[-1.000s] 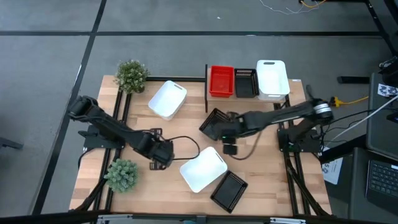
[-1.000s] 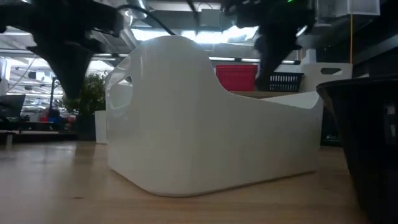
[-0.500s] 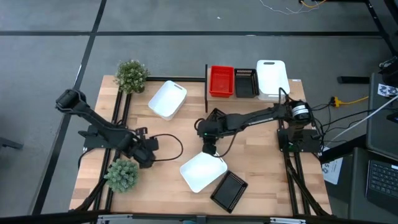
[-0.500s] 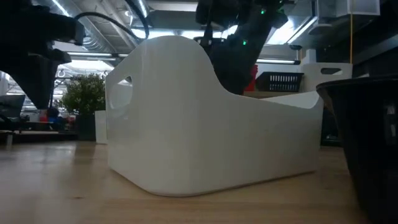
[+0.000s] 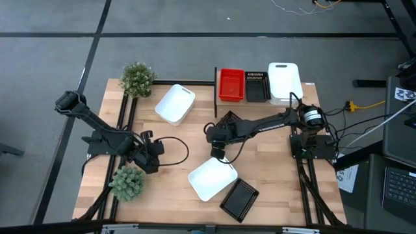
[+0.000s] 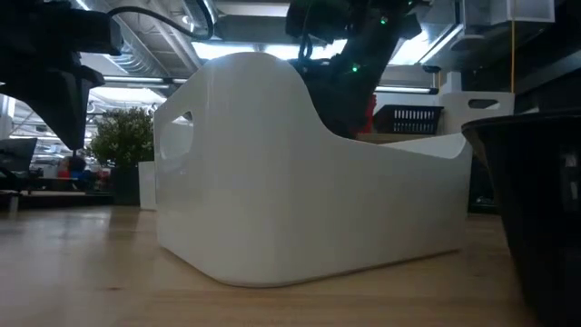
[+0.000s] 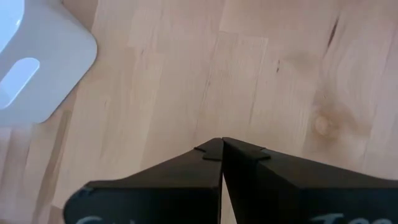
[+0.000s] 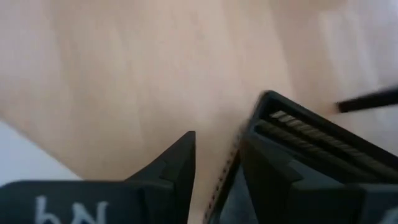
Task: Stack baskets on shelf by color
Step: Stack the left black bin on the top of the black bin on the shelf
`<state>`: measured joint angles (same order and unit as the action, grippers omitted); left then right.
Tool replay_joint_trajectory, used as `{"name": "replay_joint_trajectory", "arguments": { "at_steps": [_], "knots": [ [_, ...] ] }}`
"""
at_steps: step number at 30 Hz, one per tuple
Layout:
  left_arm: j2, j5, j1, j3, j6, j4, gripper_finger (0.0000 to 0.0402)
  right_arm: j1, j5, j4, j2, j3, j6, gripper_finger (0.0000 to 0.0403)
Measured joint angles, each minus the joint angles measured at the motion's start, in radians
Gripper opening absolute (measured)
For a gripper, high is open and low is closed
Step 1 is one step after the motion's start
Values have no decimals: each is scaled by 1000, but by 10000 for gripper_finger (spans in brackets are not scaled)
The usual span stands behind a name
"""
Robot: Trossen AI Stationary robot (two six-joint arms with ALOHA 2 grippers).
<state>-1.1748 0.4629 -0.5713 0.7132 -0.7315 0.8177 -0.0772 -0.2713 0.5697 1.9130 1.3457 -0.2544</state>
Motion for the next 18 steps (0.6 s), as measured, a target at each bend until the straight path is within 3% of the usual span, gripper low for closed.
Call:
{"name": "replay_joint_trajectory", "arguments": {
  "at_steps": [3,18],
  "knots": [
    [0,0,0,0,0,0,0,-10,-59,45,-3,0,-28,126],
    [0,-1,0,0,0,-28,0,-8,-74,60,1,-45,-112,126]
  ]
}}
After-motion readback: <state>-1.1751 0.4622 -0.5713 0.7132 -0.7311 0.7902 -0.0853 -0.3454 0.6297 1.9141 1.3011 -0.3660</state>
